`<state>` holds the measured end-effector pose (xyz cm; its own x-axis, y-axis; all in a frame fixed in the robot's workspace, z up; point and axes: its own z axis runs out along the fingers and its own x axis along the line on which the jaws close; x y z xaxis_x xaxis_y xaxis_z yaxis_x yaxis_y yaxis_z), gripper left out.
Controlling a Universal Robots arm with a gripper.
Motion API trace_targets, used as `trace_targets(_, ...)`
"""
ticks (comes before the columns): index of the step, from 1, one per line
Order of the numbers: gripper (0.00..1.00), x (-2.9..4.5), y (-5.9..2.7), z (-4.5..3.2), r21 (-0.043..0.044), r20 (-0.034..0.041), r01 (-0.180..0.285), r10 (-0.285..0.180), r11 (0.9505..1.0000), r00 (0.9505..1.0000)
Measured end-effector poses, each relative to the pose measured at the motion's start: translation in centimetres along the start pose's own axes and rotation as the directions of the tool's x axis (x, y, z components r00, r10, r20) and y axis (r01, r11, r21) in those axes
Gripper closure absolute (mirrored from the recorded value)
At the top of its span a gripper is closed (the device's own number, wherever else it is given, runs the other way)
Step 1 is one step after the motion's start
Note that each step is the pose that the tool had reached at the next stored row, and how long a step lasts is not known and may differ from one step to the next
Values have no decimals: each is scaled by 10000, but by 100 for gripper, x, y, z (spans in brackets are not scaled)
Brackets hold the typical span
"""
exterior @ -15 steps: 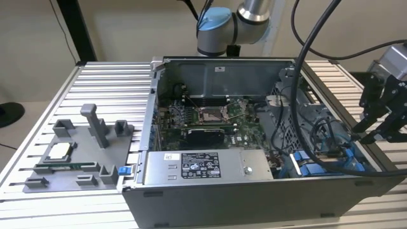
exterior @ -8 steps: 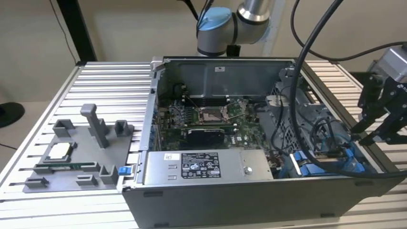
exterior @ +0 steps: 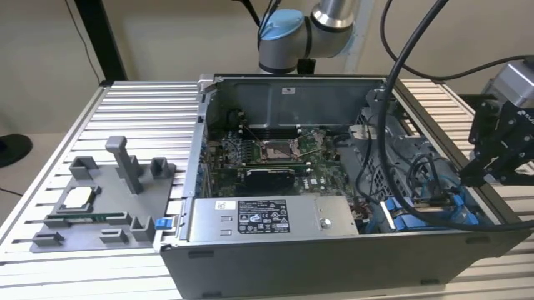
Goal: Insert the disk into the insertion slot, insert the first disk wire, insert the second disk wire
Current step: 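Insert the second disk wire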
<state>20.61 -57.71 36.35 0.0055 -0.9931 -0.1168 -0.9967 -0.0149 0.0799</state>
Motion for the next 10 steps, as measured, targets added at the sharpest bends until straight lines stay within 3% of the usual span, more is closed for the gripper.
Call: trace_targets(10,0,-17,-1,14,-7,4,-53,53,10000,10000)
